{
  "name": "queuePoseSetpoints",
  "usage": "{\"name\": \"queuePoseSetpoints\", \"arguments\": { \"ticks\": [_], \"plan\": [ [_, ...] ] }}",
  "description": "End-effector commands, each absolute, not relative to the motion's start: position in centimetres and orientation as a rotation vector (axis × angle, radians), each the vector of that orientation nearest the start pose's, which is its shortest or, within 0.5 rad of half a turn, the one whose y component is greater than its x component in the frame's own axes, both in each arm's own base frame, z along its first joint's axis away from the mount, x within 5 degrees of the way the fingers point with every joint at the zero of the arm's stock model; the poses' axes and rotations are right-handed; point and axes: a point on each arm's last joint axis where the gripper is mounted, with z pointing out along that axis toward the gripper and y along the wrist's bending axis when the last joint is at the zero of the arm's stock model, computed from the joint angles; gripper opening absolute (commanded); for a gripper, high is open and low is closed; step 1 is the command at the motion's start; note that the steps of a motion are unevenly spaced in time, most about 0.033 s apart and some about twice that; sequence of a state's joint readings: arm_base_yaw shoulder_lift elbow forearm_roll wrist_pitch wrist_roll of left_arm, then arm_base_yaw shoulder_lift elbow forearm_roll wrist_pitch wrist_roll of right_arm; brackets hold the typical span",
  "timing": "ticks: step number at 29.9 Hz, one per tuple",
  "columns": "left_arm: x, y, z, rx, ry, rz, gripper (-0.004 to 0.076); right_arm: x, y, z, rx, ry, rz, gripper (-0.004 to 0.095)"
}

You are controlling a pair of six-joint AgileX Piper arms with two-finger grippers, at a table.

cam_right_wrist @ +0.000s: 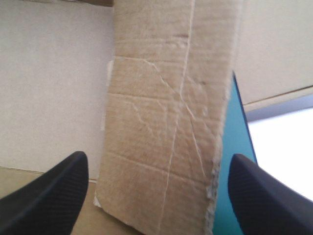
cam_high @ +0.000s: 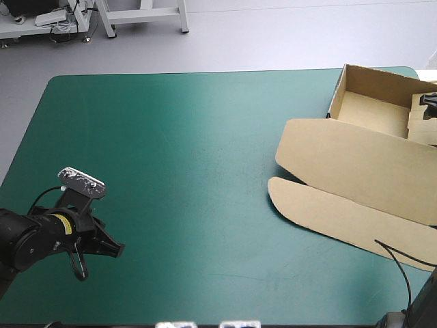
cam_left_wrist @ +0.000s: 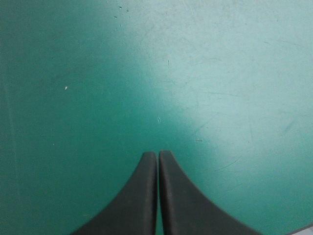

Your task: Fold the box

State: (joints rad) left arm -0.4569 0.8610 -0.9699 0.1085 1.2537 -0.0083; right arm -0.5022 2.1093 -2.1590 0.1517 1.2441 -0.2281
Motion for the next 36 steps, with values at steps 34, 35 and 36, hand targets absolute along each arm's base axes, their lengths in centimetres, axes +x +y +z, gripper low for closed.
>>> {"name": "queuePoseSetpoints", "arguments": {
  "ticks": [34, 35, 36],
  "plan": [
    [12.4, -5.6, 36.6, 0.568, 2.454, -0.111, -0.0003, 27.3, 7.7, 51.8, -0.566, 2.105, 0.339, -0.0015],
    [12.4, -5.6, 36.6, 0.568, 2.454, -0.111, -0.0003, 26.5, 8.3, 51.4, -0.594, 2.116, 0.358, -0.0015],
    [12.4, -5.6, 36.6, 0.568, 2.454, -0.113, -0.0003, 25.7, 8.6, 51.1, -0.618, 2.120, 0.368, -0.0015]
  ]
}}
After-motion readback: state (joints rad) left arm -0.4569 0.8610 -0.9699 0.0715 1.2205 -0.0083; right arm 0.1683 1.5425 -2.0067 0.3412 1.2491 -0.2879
